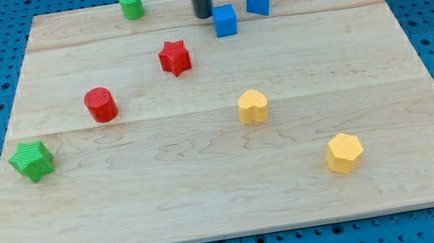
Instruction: Adjust the blue blocks to be diagonal to the red blocks and green star
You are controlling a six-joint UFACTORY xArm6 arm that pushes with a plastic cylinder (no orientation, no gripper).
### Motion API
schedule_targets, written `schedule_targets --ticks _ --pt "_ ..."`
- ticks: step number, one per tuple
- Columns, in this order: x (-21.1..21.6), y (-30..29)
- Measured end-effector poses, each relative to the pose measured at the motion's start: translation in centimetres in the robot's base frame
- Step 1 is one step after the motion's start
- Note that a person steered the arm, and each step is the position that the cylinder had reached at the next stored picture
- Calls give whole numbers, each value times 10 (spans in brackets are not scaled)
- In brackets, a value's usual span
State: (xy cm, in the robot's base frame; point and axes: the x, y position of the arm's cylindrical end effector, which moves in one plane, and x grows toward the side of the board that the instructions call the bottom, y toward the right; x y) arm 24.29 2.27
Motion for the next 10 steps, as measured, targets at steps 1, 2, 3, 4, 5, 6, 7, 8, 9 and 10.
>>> schedule_targets --ticks 1,2,3,4,5,6,7,8,9,10 --pt "0 30" --pt "0 34" --pt "0 61" --pt "-6 69" --pt "-30 52" --pt "-51 67" --pt "-48 118" --pt "-36 118" --pt "-52 121" --pt "-34 121"
